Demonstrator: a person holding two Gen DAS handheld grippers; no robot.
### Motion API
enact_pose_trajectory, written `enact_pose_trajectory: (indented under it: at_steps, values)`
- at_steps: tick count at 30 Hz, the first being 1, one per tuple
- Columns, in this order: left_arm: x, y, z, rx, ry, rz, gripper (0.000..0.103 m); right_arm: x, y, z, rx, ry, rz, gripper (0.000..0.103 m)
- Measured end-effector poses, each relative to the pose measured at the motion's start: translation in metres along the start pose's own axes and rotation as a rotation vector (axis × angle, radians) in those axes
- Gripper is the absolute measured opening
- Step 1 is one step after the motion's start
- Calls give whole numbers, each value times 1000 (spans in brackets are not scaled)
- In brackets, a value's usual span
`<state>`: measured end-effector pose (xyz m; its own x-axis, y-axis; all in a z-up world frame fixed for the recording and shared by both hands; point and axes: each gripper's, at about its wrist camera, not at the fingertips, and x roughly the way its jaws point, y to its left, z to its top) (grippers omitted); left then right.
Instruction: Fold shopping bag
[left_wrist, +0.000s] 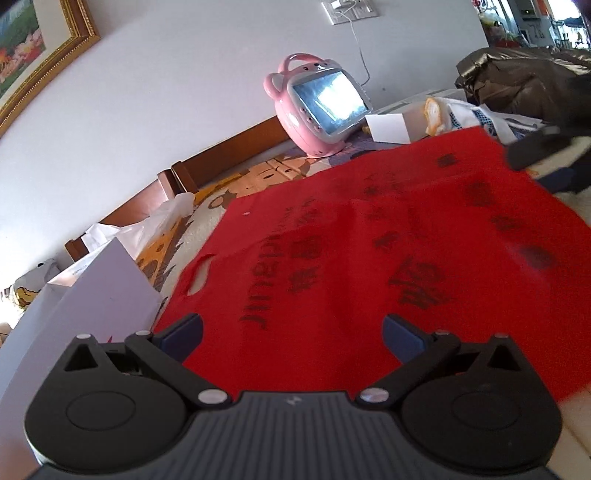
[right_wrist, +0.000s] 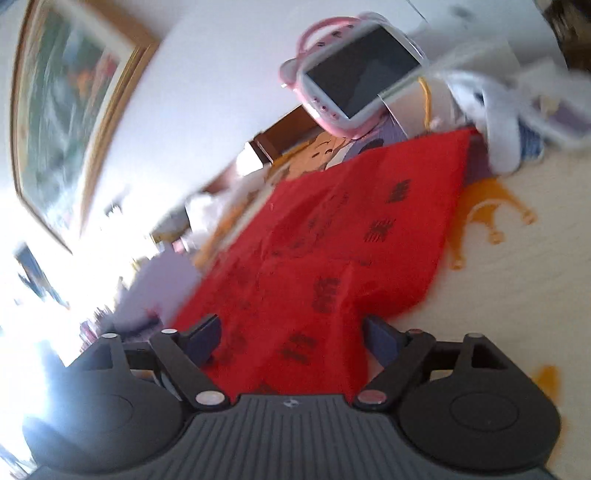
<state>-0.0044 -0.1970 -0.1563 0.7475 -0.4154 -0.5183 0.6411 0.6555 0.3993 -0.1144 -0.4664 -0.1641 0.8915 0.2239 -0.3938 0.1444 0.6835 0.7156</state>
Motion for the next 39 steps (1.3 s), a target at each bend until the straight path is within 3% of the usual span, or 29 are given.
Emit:
enact_pose_trajectory:
  at_steps: [4, 7, 8, 14, 17, 19, 24, 31, 36, 39]
  values:
    - [0, 0, 0, 1, -2, 2, 103, 12, -1, 2, 62, -30, 20, 46]
    - [-3, 4, -2, -5, -14, 14, 102, 15, -4, -4, 134, 9, 127, 20]
    - [-4, 8, -4, -7, -18, 19, 102, 12, -4, -9, 150, 15, 165, 20]
    - [-14, 33, -10, -47, -33, 94, 102, -11, 29, -43, 6, 101, 196, 21]
    - [-4, 43, -15, -93, 40, 86, 102, -25, 41, -62, -23, 157, 165, 27]
    - [3, 45, -19, -108, 89, 69, 102, -39, 42, -69, -22, 163, 100, 35]
    - [-2, 41, -19, -102, 82, 60, 103, -65, 48, -80, -34, 117, 22, 45]
    - [-5, 41, -22, -87, 68, 65, 102, -38, 51, -69, 28, 8, 10, 65]
    - [-10, 33, -22, -33, 37, 46, 102, -25, 36, -61, 125, -96, 76, 66]
    - [-16, 18, -22, 48, -4, 53, 102, -17, 39, -55, 112, -82, 49, 59]
